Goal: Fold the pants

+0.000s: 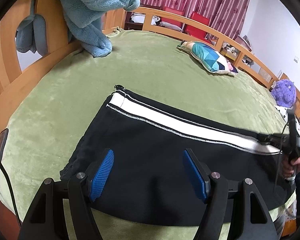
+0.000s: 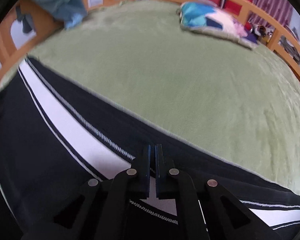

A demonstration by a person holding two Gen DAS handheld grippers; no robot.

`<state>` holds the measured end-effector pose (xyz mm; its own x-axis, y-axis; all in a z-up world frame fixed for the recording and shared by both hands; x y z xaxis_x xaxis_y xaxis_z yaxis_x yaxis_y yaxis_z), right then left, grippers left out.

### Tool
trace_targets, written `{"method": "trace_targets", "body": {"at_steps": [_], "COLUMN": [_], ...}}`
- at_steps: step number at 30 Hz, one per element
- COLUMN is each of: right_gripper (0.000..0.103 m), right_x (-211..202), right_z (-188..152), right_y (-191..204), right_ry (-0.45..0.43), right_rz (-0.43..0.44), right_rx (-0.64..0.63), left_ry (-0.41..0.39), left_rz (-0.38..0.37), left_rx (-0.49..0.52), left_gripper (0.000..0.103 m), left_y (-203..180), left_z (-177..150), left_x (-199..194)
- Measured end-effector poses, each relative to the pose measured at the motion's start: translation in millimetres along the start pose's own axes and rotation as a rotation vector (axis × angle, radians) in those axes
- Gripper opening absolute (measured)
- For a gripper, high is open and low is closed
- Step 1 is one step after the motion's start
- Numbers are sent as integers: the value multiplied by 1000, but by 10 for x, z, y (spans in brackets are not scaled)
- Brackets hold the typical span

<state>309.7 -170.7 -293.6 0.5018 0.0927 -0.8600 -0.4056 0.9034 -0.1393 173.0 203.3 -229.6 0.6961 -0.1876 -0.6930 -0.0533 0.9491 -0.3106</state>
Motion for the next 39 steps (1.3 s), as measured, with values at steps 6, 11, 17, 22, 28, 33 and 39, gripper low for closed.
{"method": "trace_targets", "body": {"at_steps": [6,11,17,22,28,33,39], "right_gripper": [4,16,46,51,51,67,70], "right_x": [190,288,-83,-324,-494,-501,24], "right_z": [131,75,-137,-599,-1065,-952,-987], "right_y": [-33,-61,-390,-855,-1314,-1511,-1625], "right_ry": [6,5,-12,11,47,-1,57], "right_rz": [-4,12,-59,-156,-216,-266,-325], "right_rx": [28,81,201,338,545,566,551], "left_ry": [9,-6,-23,37,75,85,105], "left_rz": [39,77,167,197,114,136,235], "left_rx": [6,9,24,-19,-62,-113,-1], "left_gripper": [70,70,70,70,15,18,58], "left_y": [68,147,367,605,672,779,574], "left_z": [40,239,681,869,871,840,767], "left_x": [62,160,471,928,1238,1308,1088]}}
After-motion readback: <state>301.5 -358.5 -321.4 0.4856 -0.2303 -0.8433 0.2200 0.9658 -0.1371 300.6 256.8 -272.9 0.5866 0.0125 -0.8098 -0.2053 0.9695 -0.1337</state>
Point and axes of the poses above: each gripper's, at about its wrist camera, not at the fingertips, and x roughly the way its jaws point, y to its left, z to its top, the point moved 9 cm from there along x, roughly the way its jaws point, and after that the axes turned 8 degrees about -z, right-handed, at the moved point
